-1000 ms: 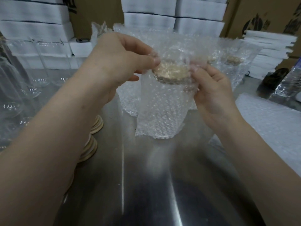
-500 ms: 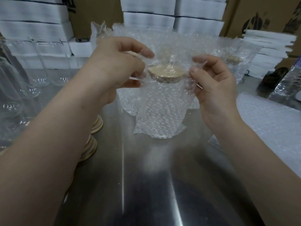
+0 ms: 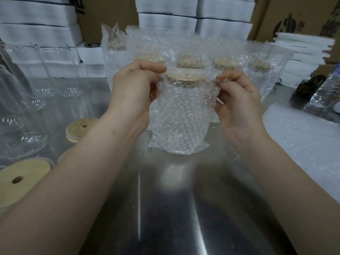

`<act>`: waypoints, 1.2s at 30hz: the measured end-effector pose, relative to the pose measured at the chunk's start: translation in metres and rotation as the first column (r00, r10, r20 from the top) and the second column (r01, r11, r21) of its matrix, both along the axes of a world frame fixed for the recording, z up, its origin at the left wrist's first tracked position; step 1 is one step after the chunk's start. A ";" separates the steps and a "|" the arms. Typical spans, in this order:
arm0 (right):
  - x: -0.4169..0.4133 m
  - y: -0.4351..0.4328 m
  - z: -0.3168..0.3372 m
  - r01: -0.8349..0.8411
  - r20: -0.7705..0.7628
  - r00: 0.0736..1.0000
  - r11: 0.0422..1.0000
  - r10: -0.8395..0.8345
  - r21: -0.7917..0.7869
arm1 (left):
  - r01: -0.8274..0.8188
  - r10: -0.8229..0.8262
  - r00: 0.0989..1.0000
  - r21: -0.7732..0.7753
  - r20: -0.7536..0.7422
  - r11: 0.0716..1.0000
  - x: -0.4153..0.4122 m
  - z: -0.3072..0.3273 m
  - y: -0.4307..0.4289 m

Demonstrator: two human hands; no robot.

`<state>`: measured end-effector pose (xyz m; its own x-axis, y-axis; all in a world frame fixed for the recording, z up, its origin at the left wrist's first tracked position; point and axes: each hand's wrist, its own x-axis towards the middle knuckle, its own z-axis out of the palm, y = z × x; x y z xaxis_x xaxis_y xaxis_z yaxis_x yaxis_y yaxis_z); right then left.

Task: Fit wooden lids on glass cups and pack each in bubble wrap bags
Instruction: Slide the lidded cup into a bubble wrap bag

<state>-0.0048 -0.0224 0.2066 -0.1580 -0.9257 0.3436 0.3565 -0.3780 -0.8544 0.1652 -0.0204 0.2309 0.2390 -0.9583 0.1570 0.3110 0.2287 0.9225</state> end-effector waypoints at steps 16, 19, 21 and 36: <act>0.006 0.000 -0.009 0.335 -0.222 0.912 0.938 -0.345 -0.082 | 0.084 -0.102 0.963 -0.082 -0.251 0.993 -0.020 -0.034 0.005; 0.009 0.004 -0.007 0.426 -0.328 0.816 0.878 -0.476 -0.216 | 0.107 -0.136 0.967 -0.145 -0.214 0.984 -0.019 -0.040 0.003; 0.009 0.006 -0.006 0.417 -0.408 0.768 0.869 -0.493 -0.266 | 0.122 -0.161 0.964 -0.184 -0.211 0.975 -0.020 -0.043 0.003; 0.009 0.021 0.015 -0.058 -0.602 0.792 0.994 0.102 0.092 | 0.073 -0.026 0.978 -0.223 0.208 0.972 -0.045 -0.066 0.016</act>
